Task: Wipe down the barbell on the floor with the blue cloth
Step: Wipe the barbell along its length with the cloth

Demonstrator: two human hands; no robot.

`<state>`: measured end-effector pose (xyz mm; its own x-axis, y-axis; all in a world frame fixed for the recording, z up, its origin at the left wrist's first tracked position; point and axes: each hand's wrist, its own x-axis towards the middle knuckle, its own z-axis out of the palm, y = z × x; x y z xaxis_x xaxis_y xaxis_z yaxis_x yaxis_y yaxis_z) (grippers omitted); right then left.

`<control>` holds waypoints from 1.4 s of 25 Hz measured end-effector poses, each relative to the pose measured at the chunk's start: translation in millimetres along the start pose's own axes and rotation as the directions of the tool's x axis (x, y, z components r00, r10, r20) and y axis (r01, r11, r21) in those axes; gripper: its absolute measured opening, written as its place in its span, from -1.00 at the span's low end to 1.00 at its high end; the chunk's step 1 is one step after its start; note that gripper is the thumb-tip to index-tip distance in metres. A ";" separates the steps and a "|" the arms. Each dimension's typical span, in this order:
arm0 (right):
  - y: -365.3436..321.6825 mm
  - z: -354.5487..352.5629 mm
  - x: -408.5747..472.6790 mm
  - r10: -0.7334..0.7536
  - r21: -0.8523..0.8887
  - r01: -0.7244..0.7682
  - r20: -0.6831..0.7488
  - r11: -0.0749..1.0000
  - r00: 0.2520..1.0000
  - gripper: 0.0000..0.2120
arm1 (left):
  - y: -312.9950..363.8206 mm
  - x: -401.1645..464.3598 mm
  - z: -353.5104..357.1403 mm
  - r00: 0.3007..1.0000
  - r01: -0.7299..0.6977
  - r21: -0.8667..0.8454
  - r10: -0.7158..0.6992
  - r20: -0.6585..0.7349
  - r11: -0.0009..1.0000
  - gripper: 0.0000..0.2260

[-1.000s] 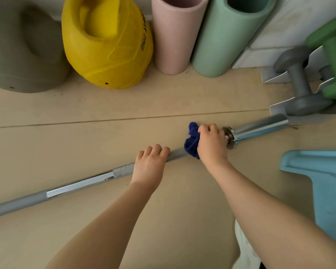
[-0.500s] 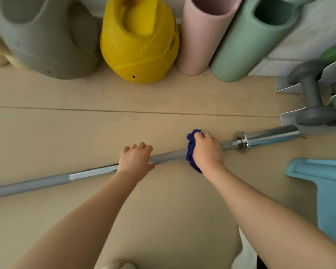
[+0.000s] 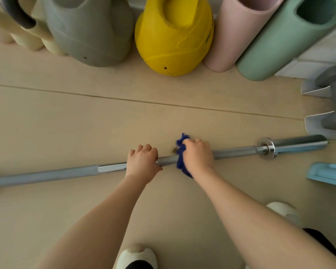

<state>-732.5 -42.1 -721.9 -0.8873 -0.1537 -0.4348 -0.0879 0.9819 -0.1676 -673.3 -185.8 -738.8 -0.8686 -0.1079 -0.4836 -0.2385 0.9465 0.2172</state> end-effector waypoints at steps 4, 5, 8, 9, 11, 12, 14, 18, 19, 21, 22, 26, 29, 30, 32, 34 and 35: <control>-66.7 28.3 -40.4 -0.227 0.191 0.229 -0.032 0.955 0.973 -0.74 | -3.6 -4.0 8.0 0.997 0.053 0.040 -0.050 -0.062 0.998 -0.80; -62.7 28.0 -40.3 -0.264 0.171 0.266 -0.036 0.949 0.964 -0.73 | -4.5 -5.3 9.9 0.995 0.070 0.026 -0.068 -0.069 0.997 -0.79; -20.7 18.8 -21.4 -0.309 0.024 0.309 0.001 0.951 0.951 -0.71 | -6.1 -4.3 11.6 0.996 0.053 -0.017 -0.054 -0.065 0.998 -0.69; -11.4 17.0 -16.8 -0.238 -0.019 0.238 -0.021 0.971 0.971 -0.72 | -5.8 -3.7 10.5 0.997 0.051 -0.029 -0.053 -0.051 0.998 -0.65; -20.8 13.1 -13.9 -0.057 -0.016 0.056 -0.028 0.998 0.998 -0.73 | -4.8 -2.9 9.0 0.996 0.070 -0.065 -0.073 -0.050 0.995 -0.60; -36.4 12.5 -14.8 -0.039 0.028 0.040 -0.005 0.999 0.999 -0.74 | -4.7 -3.0 8.8 0.994 0.086 -0.088 -0.092 -0.067 0.992 -0.62; -63.6 17.2 -22.1 -0.180 0.050 0.177 0.061 0.983 0.982 -0.74 | -5.2 -2.8 7.4 0.985 0.118 -0.132 -0.133 -0.109 0.984 -0.70; -23.2 5.1 -10.7 -0.196 -0.046 0.197 0.018 0.979 0.980 -0.76 | -6.1 1.4 2.0 0.986 0.137 -0.157 -0.150 -0.078 0.978 -0.49; -3.4 0.2 -5.0 -0.080 -0.054 0.078 -0.031 0.995 0.996 -0.76 | -6.3 2.7 0.7 0.985 0.149 -0.164 -0.161 -0.062 0.975 -0.45; 16.5 -2.7 -1.6 0.116 -0.053 -0.120 -0.081 0.991 0.990 -0.74 | -6.5 4.6 -0.5 0.983 0.163 -0.179 -0.176 -0.059 0.970 -0.46; 11.0 -2.0 -2.3 0.148 -0.036 -0.151 -0.088 0.988 0.985 -0.74 | -6.6 5.6 -1.2 0.983 0.160 -0.180 -0.174 -0.065 0.971 -0.47; -40.4 15.4 -19.7 -0.198 0.117 0.198 -0.008 0.973 0.980 -0.71 | -4.2 6.6 -5.0 0.982 0.154 -0.183 -0.172 -0.084 0.971 -0.59; -21.0 7.8 -7.3 -0.359 0.074 0.357 0.003 0.931 0.934 -0.73 | -2.9 4.8 -5.7 0.981 0.144 -0.185 -0.165 -0.105 0.972 -0.69; -3.2 1.2 4.3 -0.245 0.053 0.247 -0.040 0.967 0.969 -0.75 | -3.0 5.0 -4.8 0.980 0.142 -0.197 -0.165 -0.107 0.970 -0.73; 33.5 -11.1 19.6 0.056 0.028 -0.053 -0.134 0.998 0.989 -0.76 | -2.4 5.3 -4.9 0.979 0.148 -0.220 -0.175 -0.105 0.964 -0.77; 39.1 -12.5 14.9 0.108 0.063 -0.099 -0.166 0.993 0.980 -0.76 | -1.8 6.5 -5.5 0.977 0.156 -0.217 -0.183 -0.113 0.964 -0.77; 27.1 -10.2 8.2 0.039 0.109 -0.023 -0.147 0.994 0.988 -0.77 | -0.7 6.9 -6.4 0.976 0.158 -0.209 -0.185 -0.114 0.965 -0.75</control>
<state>-746.8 -15.7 -721.0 -0.9469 -0.0976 -0.3063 -0.0177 0.9672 -0.2535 -681.9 -189.2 -736.9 -0.8534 -0.3149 -0.4153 -0.4583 0.8328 0.3105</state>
